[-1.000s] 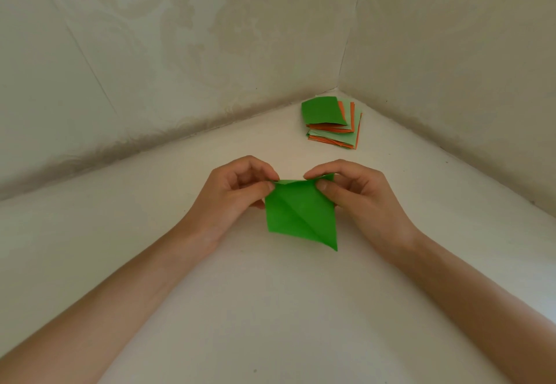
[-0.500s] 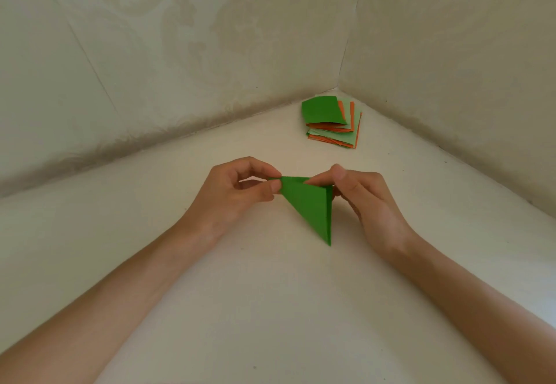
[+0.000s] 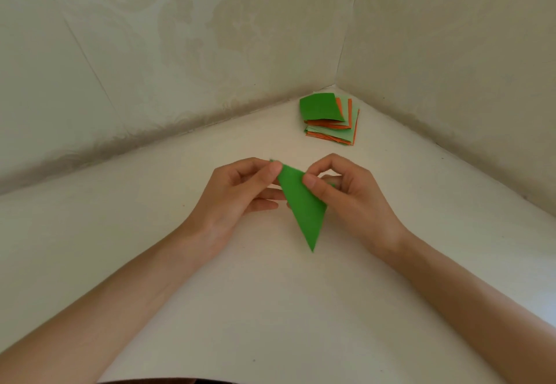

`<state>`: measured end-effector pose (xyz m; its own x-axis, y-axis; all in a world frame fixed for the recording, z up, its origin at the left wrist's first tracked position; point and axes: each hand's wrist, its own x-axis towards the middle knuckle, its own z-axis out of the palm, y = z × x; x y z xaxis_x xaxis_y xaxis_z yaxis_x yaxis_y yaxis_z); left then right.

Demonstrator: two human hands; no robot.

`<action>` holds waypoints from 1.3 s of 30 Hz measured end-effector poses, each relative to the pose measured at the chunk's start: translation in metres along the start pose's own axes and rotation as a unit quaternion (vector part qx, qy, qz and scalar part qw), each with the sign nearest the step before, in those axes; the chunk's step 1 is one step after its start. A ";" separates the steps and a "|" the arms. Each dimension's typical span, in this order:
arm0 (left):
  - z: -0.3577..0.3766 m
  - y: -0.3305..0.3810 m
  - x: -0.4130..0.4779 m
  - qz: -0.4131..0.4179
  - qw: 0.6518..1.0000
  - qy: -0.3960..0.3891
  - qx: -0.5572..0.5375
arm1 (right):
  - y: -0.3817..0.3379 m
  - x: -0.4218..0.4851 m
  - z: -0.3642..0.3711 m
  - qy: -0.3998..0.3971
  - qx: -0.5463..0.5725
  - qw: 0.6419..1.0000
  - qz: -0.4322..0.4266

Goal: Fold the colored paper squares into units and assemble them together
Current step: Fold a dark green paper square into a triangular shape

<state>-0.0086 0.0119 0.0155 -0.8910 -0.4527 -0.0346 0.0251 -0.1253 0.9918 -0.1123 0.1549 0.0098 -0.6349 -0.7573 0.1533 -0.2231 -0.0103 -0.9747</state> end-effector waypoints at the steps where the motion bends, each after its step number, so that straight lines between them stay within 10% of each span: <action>1: 0.000 0.000 -0.001 0.012 1.000 0.004 0.026 | 0.001 -0.001 0.000 -0.020 -0.013 1.000 0.001; 10: -0.013 0.003 0.004 0.077 0.973 0.000 0.218 | -0.006 0.015 -0.009 0.009 -0.048 0.998 0.037; 21: -0.036 -0.019 -0.001 0.249 0.754 -0.075 0.604 | 0.013 0.071 -0.009 -0.117 -0.313 0.941 -0.055; 27: -0.030 -0.023 -0.006 0.236 0.737 -0.076 0.628 | 0.017 0.057 -0.003 -0.024 -0.570 0.765 -0.297; 39: -0.024 -0.023 -0.008 0.231 0.713 -0.042 0.660 | 0.017 0.016 -0.033 -0.058 -0.649 0.705 -0.280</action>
<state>0.0089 -0.0032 -0.0101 -0.9512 -0.1150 0.2863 -0.0749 0.9863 0.1473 -0.1511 0.1645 0.0007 -0.1308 -0.9212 0.3664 -0.9514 0.2206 0.2151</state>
